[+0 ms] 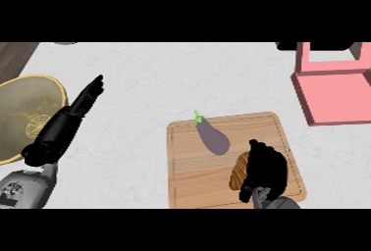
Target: Pick the croissant from the cutting board and place it in the cardboard box
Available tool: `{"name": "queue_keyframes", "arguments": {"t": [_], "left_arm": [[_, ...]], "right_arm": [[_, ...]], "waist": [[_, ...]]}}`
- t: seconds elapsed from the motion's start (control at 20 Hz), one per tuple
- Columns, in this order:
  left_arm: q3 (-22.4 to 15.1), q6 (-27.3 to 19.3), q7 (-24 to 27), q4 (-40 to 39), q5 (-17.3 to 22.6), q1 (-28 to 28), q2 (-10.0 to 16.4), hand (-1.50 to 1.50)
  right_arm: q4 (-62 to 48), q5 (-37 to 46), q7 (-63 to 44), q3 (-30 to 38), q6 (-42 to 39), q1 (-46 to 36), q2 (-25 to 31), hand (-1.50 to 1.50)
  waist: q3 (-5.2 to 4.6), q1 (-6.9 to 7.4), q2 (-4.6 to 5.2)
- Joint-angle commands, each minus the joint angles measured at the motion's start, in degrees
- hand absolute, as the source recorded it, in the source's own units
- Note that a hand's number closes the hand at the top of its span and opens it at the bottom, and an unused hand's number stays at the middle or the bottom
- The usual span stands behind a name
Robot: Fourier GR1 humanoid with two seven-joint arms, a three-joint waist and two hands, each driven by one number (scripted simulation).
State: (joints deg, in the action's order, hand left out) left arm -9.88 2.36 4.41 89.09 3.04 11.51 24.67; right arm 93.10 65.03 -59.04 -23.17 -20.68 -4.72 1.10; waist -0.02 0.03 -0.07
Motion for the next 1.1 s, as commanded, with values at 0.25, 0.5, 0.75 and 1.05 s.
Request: {"name": "queue_keyframes", "arguments": {"t": [0.25, 0.5, 0.75, 1.05], "left_arm": [[2.9, 2.4, 1.2, -2.0, -3.5, 1.2, -3.3, 0.0], [3.4, 3.6, -0.7, 0.4, -3.0, -0.5, -2.4, 0.0], [2.4, 4.9, 0.5, -0.9, -2.2, 2.1, -3.2, 0.0], [3.3, 3.6, 0.0, -2.8, -2.7, 1.7, -3.5, 0.0]], "right_arm": [[-7.8, 8.5, 5.5, -2.6, 7.7, -2.1, 1.1, 1.5], [-0.8, 5.8, 18.2, -6.7, 4.9, 0.9, 8.3, 1.5], [4.6, -1.1, 43.8, -24.3, -0.2, -3.4, 11.7, 1.5], [20.5, -6.3, 66.2, -28.9, 6.0, -3.5, 24.8, 1.5]], "waist": [[0.03, 0.01, 0.08], [0.06, 0.05, -0.11], [0.37, 5.34, 0.29], [0.4, 0.27, -0.39]]}}
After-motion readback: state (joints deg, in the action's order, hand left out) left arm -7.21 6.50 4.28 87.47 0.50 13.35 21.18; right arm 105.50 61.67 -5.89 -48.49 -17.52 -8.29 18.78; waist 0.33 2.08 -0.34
